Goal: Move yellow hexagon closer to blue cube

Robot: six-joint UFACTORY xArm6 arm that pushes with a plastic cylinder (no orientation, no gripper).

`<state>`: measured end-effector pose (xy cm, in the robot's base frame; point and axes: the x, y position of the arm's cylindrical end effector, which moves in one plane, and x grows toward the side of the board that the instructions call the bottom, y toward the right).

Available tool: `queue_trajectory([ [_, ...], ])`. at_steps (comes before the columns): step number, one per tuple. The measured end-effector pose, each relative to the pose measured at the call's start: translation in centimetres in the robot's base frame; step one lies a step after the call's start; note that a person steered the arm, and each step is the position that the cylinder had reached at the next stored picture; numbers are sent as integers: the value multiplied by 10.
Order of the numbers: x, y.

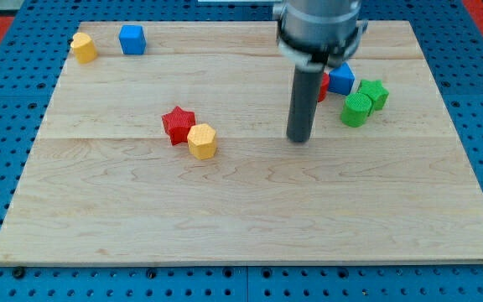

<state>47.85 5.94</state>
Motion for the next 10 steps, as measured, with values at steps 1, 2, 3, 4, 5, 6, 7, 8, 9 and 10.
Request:
queue_trajectory([
  [1,18,-80],
  [2,-53,-132],
  [3,-127,-192],
  [4,-152,-210],
  [5,-105,-179],
  [6,-120,-144],
  [7,-161,-147],
  [8,-207,-192],
  [9,-206,-123],
  [10,-236,-121],
])
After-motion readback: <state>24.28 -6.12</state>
